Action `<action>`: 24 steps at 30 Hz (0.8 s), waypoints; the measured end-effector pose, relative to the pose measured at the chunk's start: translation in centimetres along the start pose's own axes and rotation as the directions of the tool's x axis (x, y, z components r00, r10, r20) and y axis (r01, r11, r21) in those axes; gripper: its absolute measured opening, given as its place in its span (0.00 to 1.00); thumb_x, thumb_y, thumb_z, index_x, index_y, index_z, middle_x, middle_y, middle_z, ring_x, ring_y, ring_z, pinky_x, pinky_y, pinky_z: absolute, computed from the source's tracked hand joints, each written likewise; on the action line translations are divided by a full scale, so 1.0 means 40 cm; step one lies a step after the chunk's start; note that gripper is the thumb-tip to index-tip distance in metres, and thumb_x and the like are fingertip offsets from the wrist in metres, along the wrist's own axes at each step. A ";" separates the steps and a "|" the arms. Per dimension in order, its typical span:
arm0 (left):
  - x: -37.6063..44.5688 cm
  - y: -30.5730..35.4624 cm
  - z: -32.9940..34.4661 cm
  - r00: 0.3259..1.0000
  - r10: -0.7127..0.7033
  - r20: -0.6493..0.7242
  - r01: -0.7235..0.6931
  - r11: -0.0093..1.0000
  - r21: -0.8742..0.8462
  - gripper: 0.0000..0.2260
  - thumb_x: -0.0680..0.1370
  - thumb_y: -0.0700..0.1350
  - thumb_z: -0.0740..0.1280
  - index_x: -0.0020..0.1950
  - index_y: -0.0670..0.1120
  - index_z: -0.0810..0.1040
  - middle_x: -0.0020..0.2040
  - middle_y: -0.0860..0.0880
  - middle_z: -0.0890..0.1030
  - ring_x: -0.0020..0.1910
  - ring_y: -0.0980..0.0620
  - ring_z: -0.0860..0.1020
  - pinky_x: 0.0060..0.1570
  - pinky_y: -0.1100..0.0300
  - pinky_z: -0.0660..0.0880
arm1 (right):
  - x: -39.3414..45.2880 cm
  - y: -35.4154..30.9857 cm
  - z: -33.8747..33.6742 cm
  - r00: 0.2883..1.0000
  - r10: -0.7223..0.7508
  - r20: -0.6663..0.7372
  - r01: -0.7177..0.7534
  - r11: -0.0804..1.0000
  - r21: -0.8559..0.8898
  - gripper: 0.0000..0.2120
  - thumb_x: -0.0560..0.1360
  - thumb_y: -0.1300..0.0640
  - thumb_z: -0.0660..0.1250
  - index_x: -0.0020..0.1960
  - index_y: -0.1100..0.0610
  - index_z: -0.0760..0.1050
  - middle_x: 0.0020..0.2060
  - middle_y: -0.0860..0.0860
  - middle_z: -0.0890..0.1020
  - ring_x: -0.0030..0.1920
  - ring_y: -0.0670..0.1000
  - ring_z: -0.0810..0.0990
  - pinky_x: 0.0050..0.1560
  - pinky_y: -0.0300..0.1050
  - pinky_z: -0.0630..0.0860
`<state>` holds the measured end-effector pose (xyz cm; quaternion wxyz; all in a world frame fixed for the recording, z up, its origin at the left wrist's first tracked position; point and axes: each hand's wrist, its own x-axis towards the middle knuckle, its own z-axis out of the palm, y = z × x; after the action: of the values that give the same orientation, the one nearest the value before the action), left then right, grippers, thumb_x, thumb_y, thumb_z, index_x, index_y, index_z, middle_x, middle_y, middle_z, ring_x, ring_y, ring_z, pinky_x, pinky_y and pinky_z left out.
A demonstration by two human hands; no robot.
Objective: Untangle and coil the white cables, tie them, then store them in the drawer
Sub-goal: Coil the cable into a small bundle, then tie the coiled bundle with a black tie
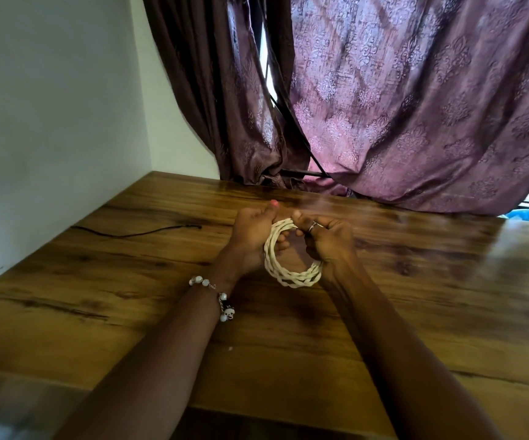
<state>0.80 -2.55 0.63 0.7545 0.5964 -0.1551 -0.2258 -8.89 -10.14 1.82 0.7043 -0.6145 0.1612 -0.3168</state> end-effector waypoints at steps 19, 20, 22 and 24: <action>0.049 0.036 -0.317 0.894 0.433 -0.116 0.162 -0.071 0.984 0.04 0.76 0.42 0.65 0.48 0.42 0.78 0.49 0.40 0.81 0.49 0.40 0.79 0.49 0.49 0.76 | 0.000 0.027 -0.036 0.997 0.065 -0.047 -0.063 0.997 0.032 0.13 0.74 0.57 0.70 0.34 0.63 0.74 0.15 0.46 0.68 0.14 0.42 0.58 0.19 0.31 0.53; 0.050 0.039 -0.305 0.913 0.396 -0.097 0.118 -0.030 0.993 0.05 0.77 0.44 0.66 0.47 0.42 0.78 0.48 0.40 0.81 0.48 0.41 0.79 0.49 0.49 0.76 | 0.000 0.029 -0.039 0.997 0.059 -0.054 -0.057 0.998 0.034 0.13 0.73 0.57 0.71 0.34 0.63 0.75 0.15 0.46 0.68 0.15 0.42 0.58 0.19 0.31 0.53; 0.044 0.044 -0.274 0.954 0.294 -0.056 0.008 0.160 0.987 0.09 0.75 0.48 0.69 0.43 0.42 0.80 0.44 0.43 0.83 0.45 0.44 0.80 0.47 0.50 0.78 | 0.001 0.030 -0.044 0.996 0.052 -0.073 -0.049 0.998 0.034 0.12 0.72 0.56 0.72 0.34 0.62 0.76 0.16 0.45 0.69 0.16 0.42 0.58 0.20 0.33 0.53; 0.028 0.051 -0.233 0.962 0.271 0.001 -0.101 0.355 0.929 0.09 0.73 0.48 0.72 0.40 0.43 0.80 0.39 0.47 0.82 0.41 0.48 0.80 0.43 0.56 0.77 | 0.004 0.030 -0.049 0.995 0.041 -0.089 -0.039 0.999 0.015 0.11 0.72 0.56 0.72 0.35 0.61 0.77 0.17 0.45 0.70 0.17 0.42 0.58 0.20 0.33 0.54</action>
<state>6.77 4.98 0.34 0.3241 0.9082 -0.2628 0.0326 -9.68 -11.66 0.29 0.7067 -0.5915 0.2028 -0.3310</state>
